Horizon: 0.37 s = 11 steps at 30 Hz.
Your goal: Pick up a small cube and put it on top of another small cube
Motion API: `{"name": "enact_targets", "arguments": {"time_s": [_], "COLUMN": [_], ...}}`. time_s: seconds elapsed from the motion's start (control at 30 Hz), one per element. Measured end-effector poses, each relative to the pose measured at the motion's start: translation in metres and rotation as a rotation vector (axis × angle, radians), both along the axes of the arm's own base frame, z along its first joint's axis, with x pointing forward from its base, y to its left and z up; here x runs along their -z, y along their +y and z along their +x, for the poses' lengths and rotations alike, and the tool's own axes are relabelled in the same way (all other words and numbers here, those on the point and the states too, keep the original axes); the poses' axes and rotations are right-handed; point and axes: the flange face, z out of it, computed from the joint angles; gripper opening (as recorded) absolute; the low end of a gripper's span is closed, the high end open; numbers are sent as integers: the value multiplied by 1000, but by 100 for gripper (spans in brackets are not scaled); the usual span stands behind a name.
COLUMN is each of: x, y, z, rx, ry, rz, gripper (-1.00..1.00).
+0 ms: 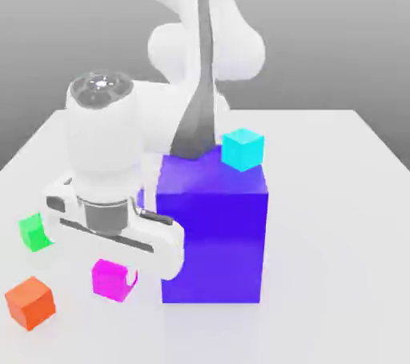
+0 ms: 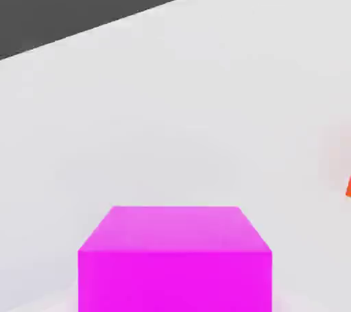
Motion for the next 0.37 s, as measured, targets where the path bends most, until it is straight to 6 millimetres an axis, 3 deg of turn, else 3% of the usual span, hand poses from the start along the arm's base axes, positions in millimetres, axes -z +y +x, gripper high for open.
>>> {"name": "enact_targets", "arguments": {"time_s": [0.1,0.13,0.17,0.2,0.27,0.3,0.37], "x": [-6,0,8,18,39,45,45], "y": [-96,-122,-134,-121,-115,-114,-114], "z": [-112,-154,-178,-156,-150,-149,-149], "rx": [270,360,408,336,309,305,305], "ry": [-33,-48,-55,-57,-58,-58,-58], "rz": [17,24,26,29,31,31,31], "gripper": [-100,-100,-100,-100,-100,100,100]}}
